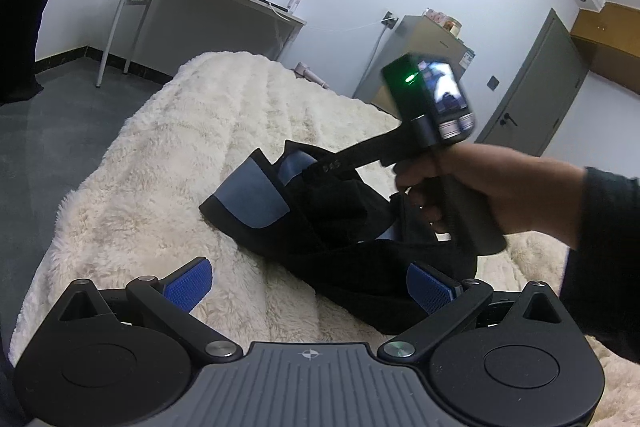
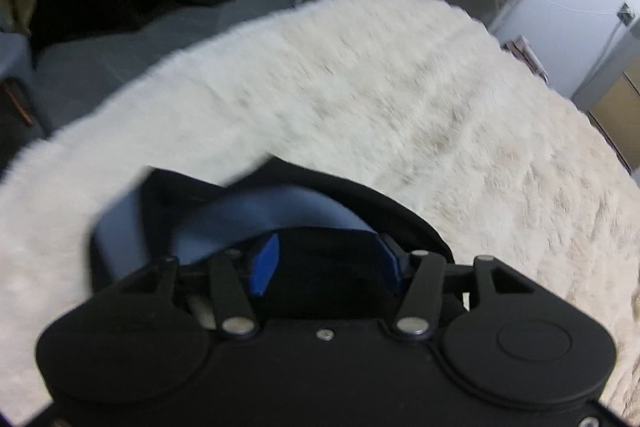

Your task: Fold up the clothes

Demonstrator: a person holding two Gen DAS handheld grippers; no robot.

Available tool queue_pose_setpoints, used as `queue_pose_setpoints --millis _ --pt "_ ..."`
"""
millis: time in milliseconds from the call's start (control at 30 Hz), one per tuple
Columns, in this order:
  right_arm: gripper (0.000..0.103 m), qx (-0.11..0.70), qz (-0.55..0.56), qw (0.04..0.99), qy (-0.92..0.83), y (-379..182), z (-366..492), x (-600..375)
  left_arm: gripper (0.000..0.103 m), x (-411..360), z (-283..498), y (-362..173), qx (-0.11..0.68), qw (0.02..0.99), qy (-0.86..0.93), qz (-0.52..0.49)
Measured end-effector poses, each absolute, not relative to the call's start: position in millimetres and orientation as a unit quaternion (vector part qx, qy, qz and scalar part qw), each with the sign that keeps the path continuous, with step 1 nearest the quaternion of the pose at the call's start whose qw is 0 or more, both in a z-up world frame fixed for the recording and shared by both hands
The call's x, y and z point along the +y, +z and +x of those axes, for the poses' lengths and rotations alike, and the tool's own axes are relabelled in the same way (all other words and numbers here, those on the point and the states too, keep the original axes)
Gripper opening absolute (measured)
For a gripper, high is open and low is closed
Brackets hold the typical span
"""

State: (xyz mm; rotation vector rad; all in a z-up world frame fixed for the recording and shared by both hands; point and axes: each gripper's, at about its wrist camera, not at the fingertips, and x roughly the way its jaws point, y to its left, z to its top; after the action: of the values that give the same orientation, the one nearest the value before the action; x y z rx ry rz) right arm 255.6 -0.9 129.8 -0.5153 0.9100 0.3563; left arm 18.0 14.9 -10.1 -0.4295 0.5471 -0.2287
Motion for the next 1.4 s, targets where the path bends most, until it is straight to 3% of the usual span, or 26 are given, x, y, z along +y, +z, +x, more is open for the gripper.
queue_pose_setpoints --millis 67,133,167,200,233,267,433,767,900,933,1067,1167,1400 --pt "0.061 0.440 -0.224 0.855 0.157 116.9 265.9 -3.8 0.103 14.5 20.4 -11.1 0.271 0.932 -0.112 -0.211" --pt "0.060 0.446 -0.218 0.854 0.158 105.4 270.9 -3.1 0.103 15.0 20.9 -11.7 0.272 0.932 -0.112 -0.211" --pt "0.054 0.446 -0.218 0.853 0.160 101.8 272.0 -2.3 0.103 15.7 20.9 -11.9 0.272 0.932 -0.111 -0.212" --pt "0.045 0.453 -0.210 0.850 0.169 100.0 272.9 -2.9 0.103 16.4 20.3 -11.2 0.271 0.932 -0.111 -0.213" --pt "0.010 0.464 -0.195 0.844 0.186 98.4 273.8 -4.1 0.103 17.4 19.4 -10.7 0.270 0.932 -0.111 -0.216" --pt "0.000 0.473 -0.177 0.841 0.195 99.5 273.7 -4.6 0.103 19.2 18.5 -10.6 0.266 0.931 -0.111 -0.222" --pt "0.000 0.432 -0.217 0.852 0.203 117.7 249.4 4.4 0.103 21.2 17.7 -10.6 0.266 0.930 -0.107 -0.229" --pt "0.000 0.365 -0.175 0.883 0.237 192.7 197.9 -20.7 0.103 14.7 13.0 -5.9 0.264 0.935 -0.104 -0.211" --pt "0.000 0.378 -0.164 0.877 0.247 208.8 192.9 -24.0 0.103 14.3 13.0 -6.4 0.265 0.936 -0.104 -0.208" --pt "0.006 0.386 -0.158 0.876 0.243 208.7 194.9 -23.4 0.103 14.3 13.3 -6.5 0.265 0.936 -0.104 -0.208" --pt "0.062 0.396 -0.150 0.878 0.223 205.6 208.3 -11.5 0.103 13.6 15.3 -8.0 0.269 0.935 -0.106 -0.207" --pt "0.064 0.406 -0.151 0.874 0.218 200.8 221.2 1.9 0.103 13.6 16.4 -9.3 0.272 0.934 -0.105 -0.205" --pt "0.065 0.516 -0.087 0.840 0.142 159.2 282.1 37.6 0.103 16.7 19.9 -12.1 0.275 0.931 -0.104 -0.217"
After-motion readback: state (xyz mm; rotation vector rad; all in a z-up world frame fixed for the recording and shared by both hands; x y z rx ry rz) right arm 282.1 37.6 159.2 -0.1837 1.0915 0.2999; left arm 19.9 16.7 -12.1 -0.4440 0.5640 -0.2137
